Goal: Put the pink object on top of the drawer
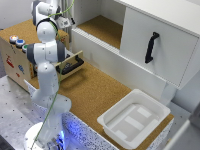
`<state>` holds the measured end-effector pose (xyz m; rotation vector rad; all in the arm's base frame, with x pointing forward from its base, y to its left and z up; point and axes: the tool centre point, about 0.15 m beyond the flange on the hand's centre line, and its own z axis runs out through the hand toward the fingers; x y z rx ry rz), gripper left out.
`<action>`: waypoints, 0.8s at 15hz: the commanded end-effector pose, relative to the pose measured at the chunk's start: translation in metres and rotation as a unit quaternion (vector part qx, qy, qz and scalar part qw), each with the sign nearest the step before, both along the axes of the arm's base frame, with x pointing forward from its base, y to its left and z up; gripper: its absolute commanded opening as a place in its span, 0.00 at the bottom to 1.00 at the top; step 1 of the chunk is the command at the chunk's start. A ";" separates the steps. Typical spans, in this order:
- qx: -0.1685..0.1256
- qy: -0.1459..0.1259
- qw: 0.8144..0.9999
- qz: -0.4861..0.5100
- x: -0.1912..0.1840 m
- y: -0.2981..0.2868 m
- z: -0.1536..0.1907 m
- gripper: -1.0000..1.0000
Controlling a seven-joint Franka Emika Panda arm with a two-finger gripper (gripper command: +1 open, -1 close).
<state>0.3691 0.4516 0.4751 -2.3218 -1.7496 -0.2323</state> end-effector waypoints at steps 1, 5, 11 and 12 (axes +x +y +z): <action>-0.035 -0.005 0.991 -0.133 0.001 -0.023 0.013 1.00; -0.049 0.002 0.970 -0.238 0.004 -0.043 0.011 1.00; -0.085 0.003 0.944 -0.318 0.005 -0.067 0.013 1.00; -0.094 0.007 0.942 -0.322 0.005 -0.069 0.014 1.00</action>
